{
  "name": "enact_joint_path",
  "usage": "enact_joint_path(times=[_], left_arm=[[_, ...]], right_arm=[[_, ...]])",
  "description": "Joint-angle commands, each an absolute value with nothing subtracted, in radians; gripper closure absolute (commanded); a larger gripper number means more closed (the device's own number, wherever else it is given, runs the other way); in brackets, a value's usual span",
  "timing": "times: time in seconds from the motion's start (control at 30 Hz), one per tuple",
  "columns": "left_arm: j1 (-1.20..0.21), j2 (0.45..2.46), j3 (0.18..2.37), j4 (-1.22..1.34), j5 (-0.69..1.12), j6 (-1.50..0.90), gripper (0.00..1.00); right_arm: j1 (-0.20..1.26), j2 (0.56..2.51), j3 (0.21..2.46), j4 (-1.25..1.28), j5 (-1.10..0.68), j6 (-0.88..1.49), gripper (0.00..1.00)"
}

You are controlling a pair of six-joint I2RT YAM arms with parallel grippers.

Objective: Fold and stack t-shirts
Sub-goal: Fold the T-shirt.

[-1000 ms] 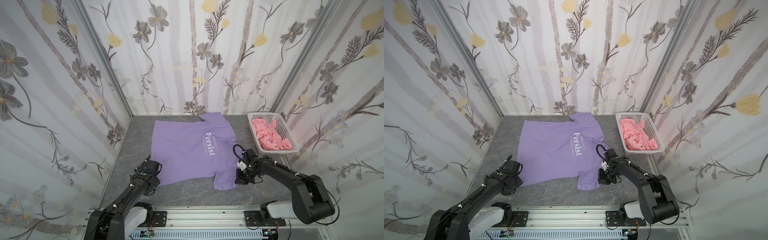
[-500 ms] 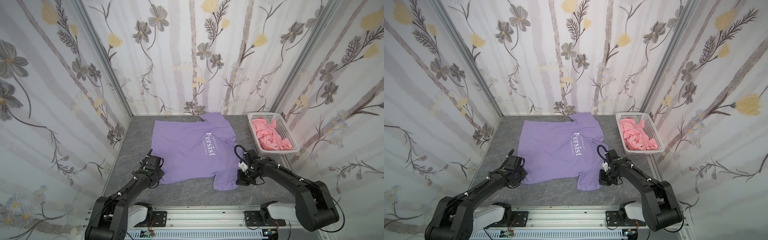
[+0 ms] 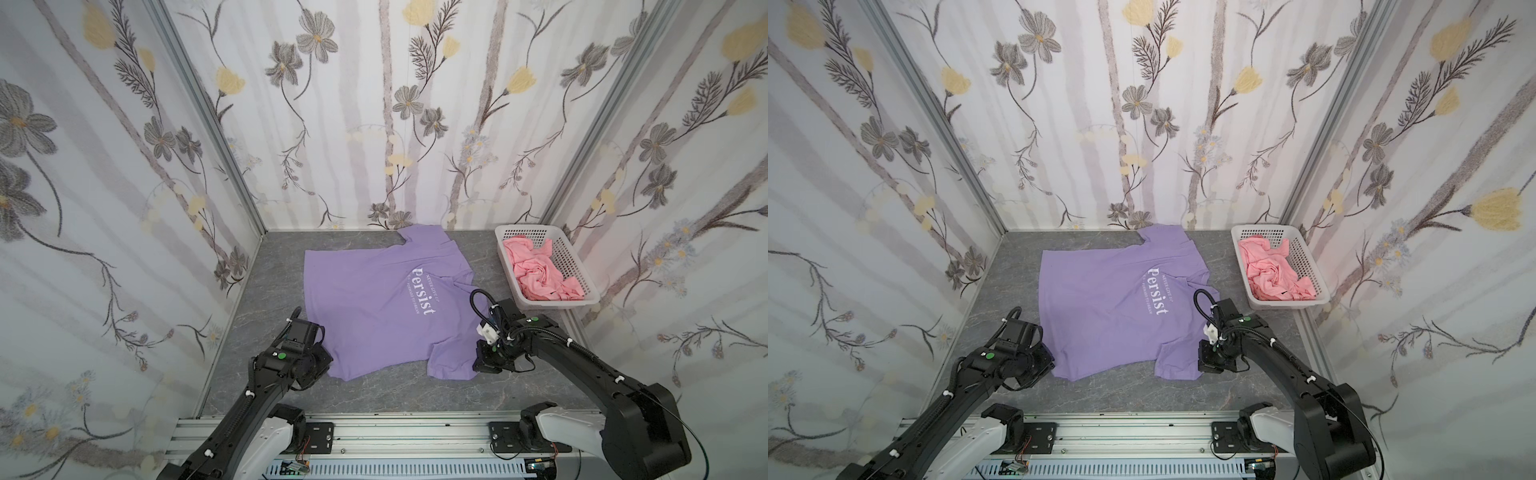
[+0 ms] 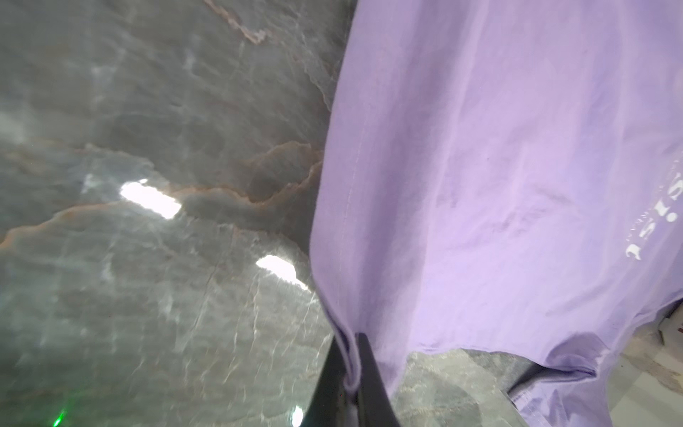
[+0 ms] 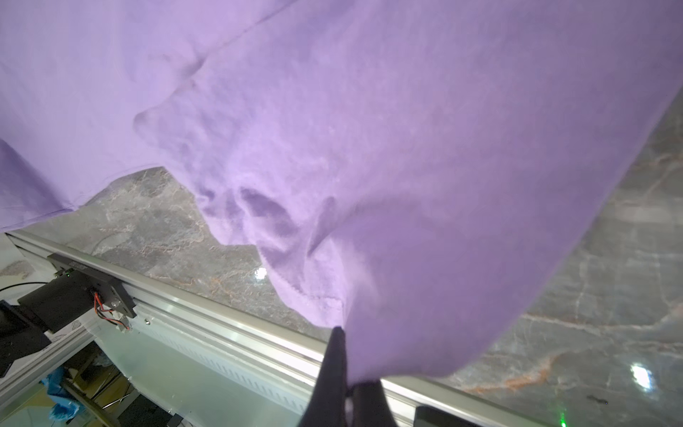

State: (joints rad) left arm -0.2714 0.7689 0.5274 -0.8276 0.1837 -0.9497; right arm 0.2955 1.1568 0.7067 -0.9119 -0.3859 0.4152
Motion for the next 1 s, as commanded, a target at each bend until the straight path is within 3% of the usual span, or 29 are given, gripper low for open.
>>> enact_joint_path(times=[0.0,0.4,0.63,0.97], left_arm=[[-0.271,0.709,0.592,-1.025,0.130,-1.014,1.00],[-0.218,0.830,0.867,-1.084,-0.003,-0.927,1.00],[-0.029,0.800,0.931,-1.130,0.034,-0.813,1.00],[0.027,0.854,0.908,-1.054,0.063,-0.756,1.00]], right_arm=[[0.298,1.119,0.733,-1.024,-0.409,0.429,1.00],[0.295,1.147,0.976,-1.182,-0.407,0.383,1.00],[0.239,1.191,1.113,-1.261,-0.387,0.322,1.00],[0.169,1.273,1.175,-1.279,-0.374,0.244,1.00]])
